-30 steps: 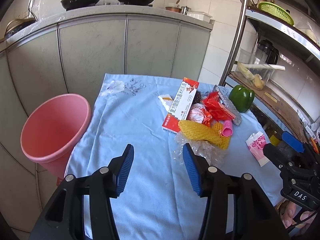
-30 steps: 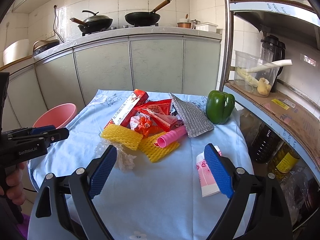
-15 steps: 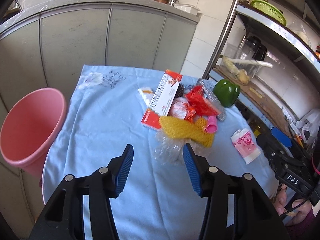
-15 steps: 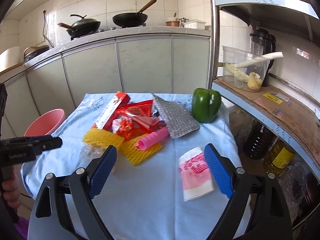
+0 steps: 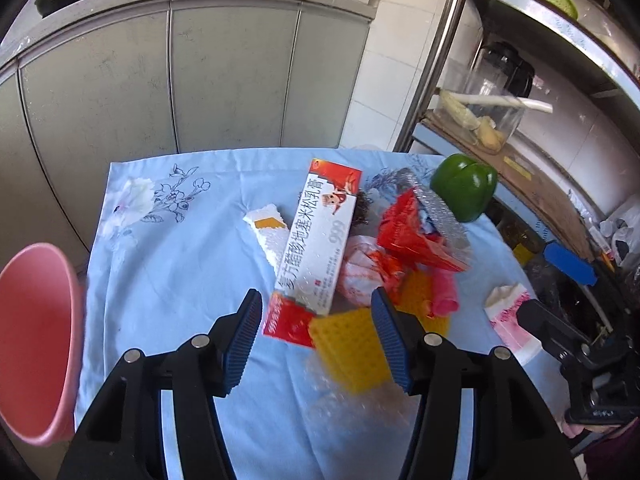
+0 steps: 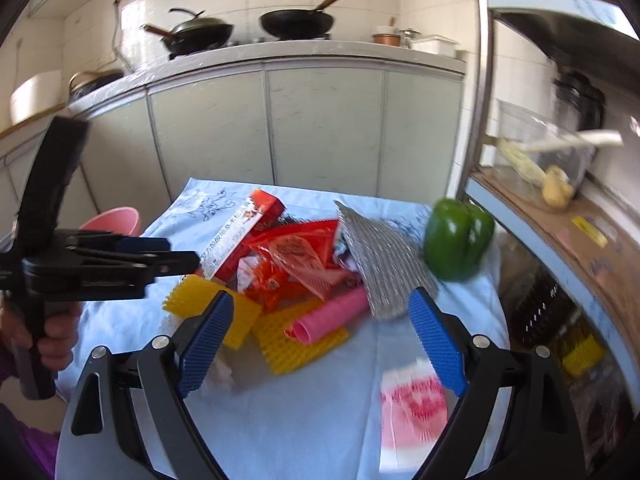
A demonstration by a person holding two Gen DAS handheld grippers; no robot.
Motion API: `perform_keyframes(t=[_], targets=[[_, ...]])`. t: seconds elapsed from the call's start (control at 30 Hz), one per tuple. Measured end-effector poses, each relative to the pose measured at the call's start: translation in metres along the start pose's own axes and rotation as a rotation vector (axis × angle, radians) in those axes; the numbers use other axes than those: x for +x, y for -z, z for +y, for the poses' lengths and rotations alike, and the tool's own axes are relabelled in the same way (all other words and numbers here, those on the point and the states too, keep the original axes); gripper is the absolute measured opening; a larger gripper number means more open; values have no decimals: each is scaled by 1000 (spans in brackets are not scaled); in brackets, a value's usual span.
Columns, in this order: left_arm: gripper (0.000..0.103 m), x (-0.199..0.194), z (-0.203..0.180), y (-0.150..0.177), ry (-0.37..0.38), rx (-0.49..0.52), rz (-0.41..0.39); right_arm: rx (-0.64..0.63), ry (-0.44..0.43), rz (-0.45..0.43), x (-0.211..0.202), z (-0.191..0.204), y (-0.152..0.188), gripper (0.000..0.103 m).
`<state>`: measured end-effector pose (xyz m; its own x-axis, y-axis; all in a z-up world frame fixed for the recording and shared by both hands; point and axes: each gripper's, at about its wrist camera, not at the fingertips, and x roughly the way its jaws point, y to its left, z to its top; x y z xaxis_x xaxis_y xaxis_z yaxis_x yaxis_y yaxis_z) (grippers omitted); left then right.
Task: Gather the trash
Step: 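Grasp the white-red medicine box with the left tool while the right tool grasps the red snack bag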
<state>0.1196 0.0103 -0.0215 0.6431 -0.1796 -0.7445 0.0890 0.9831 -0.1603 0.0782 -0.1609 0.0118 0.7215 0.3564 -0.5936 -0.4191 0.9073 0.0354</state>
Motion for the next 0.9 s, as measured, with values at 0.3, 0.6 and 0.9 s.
perform_keyframes(t=[0.3, 0.6, 0.9], targets=[[56, 44, 2, -13, -48, 48, 79, -139, -53, 75, 46, 9, -14, 90], [42, 53, 11, -13, 1, 14, 72, -221, -37, 131, 84, 15, -19, 56], [41, 29, 22, -11, 30, -34, 9, -97, -96, 137, 79, 0, -21, 9]])
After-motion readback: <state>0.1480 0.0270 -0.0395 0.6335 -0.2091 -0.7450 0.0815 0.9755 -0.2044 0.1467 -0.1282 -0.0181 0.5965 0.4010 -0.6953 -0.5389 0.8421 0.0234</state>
